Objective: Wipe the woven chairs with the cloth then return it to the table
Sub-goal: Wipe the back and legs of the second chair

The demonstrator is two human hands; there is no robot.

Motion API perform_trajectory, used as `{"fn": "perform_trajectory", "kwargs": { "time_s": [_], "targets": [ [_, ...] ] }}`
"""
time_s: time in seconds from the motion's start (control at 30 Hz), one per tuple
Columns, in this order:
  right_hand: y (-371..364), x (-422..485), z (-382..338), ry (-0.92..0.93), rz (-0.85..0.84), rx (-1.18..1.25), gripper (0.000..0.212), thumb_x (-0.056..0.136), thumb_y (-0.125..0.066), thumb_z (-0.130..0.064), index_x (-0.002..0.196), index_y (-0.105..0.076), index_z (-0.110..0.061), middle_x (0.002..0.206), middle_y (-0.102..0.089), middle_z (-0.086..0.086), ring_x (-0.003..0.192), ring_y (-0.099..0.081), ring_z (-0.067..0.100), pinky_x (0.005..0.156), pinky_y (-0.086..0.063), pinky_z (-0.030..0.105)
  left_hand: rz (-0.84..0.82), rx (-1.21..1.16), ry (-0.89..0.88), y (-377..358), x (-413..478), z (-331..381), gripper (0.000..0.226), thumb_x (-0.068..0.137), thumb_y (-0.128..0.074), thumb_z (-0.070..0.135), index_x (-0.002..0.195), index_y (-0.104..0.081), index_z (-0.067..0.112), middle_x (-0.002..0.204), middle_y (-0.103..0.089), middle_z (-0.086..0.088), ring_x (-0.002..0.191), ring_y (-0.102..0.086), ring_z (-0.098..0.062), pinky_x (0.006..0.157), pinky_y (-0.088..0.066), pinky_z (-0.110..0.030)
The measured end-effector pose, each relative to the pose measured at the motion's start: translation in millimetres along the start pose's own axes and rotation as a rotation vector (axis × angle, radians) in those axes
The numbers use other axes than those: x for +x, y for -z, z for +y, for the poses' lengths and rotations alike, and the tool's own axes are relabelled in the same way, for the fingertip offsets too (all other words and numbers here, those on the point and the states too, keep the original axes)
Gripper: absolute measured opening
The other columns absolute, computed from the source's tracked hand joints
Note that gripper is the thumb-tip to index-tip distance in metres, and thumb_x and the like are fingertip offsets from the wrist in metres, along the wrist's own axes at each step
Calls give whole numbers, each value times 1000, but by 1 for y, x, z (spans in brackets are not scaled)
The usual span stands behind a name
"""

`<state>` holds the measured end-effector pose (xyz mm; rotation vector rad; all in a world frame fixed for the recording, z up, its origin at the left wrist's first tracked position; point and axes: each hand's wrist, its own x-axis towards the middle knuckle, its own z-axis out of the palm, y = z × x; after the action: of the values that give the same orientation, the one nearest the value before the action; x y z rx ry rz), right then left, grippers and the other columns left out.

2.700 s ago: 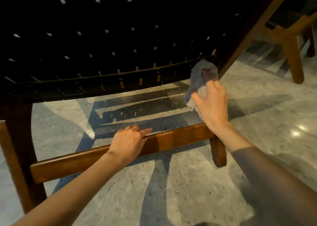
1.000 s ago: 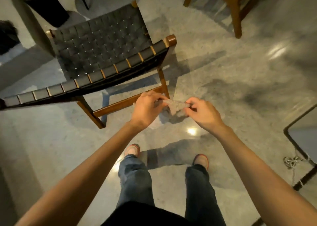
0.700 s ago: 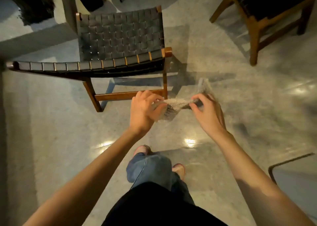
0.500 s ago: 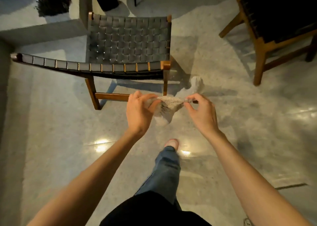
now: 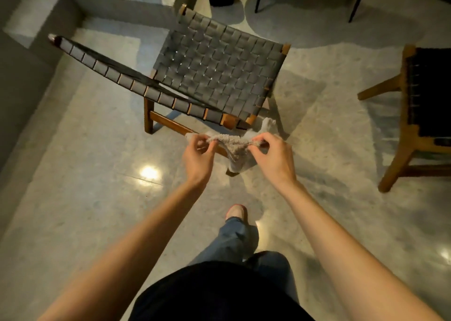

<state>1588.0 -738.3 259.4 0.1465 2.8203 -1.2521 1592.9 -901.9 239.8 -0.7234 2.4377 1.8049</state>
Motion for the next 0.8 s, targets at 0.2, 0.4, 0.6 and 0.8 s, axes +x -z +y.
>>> {"fn": "perform_trajectory", "kwargs": {
  "time_s": [0.2,0.4,0.6,0.8],
  "targets": [
    [5,35,22,56,-150,22,11,88,-66,-18,98,-63,-21,104,-61,1,94,-56,13,66,-39,9,155,-83,109,-32,-1,-1,11,90,-62,18,97,-56,12,102,-58,-7,94,-58,-22,82,-55,-33],
    [14,60,45,177,-202,23,14,88,-65,-18,90,-55,-28,100,-55,-3,91,-52,11,61,-30,7,301,-184,85,-60,-7,-8,11,88,-66,17,93,-56,19,101,-59,-1,92,-58,-11,75,-51,-21],
    [-11,84,54,165,-250,204,30,89,-63,-12,116,-52,-20,121,-58,4,111,-55,16,86,-52,27,307,-407,120,-79,12,-19,35,87,-67,14,107,-39,20,104,-57,2,92,-62,-7,71,-53,-14],
    [-57,89,54,196,-328,404,52,95,-50,-4,142,-36,-21,142,-47,5,128,-41,6,109,-37,35,207,-525,38,-84,33,-40,42,90,-61,12,122,-34,16,112,-66,-7,96,-66,-7,74,-53,-15]
  ]
}}
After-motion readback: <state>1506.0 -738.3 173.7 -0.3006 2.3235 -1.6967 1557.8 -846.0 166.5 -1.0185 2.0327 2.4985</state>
